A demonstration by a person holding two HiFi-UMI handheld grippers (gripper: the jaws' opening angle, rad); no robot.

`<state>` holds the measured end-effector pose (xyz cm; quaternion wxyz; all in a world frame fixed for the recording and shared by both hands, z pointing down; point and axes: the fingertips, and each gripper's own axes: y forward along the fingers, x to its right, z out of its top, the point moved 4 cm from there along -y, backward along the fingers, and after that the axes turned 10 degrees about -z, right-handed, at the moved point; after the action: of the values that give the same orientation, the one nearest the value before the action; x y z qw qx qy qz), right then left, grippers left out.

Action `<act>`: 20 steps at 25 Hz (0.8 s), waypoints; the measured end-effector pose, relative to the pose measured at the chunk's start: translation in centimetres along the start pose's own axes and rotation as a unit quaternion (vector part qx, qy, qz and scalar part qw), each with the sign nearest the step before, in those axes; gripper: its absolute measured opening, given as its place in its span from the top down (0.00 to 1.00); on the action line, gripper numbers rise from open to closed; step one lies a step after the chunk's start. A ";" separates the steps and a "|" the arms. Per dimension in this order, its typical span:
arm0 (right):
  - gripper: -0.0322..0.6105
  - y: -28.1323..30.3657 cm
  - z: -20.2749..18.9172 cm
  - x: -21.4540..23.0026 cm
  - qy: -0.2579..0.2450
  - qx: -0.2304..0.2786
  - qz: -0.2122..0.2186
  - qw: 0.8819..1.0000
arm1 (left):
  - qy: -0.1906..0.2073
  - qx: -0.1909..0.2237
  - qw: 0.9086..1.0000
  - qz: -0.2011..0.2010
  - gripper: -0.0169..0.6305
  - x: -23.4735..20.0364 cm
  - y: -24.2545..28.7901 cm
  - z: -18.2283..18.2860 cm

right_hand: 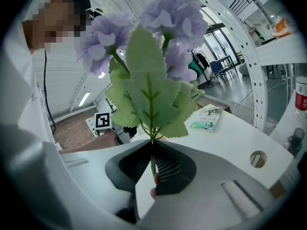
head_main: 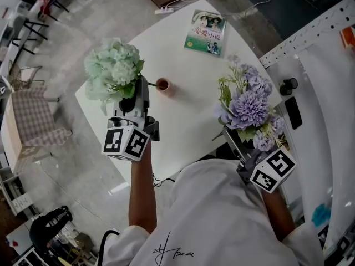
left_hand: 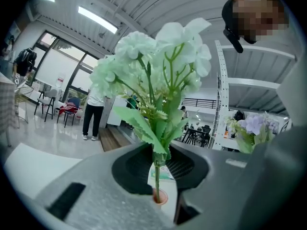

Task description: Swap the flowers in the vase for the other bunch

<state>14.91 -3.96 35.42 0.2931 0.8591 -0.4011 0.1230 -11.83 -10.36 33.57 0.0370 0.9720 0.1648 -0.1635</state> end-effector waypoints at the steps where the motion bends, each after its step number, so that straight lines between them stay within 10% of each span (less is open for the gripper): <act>1: 0.91 0.0 0.0 0.0 0.000 0.000 -0.001 1.000 | -0.001 -0.002 1.000 0.000 0.87 0.0 0.0 -0.2; 20: 0.91 -0.5 -0.2 0.4 0.003 0.001 -0.018 1.000 | -0.001 -0.027 1.000 0.004 0.86 -0.6 0.8 -3.2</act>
<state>15.56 -3.87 35.61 0.2954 0.8660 -0.3848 0.1210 -11.12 -10.91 36.78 0.0643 0.9710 0.1657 -0.1602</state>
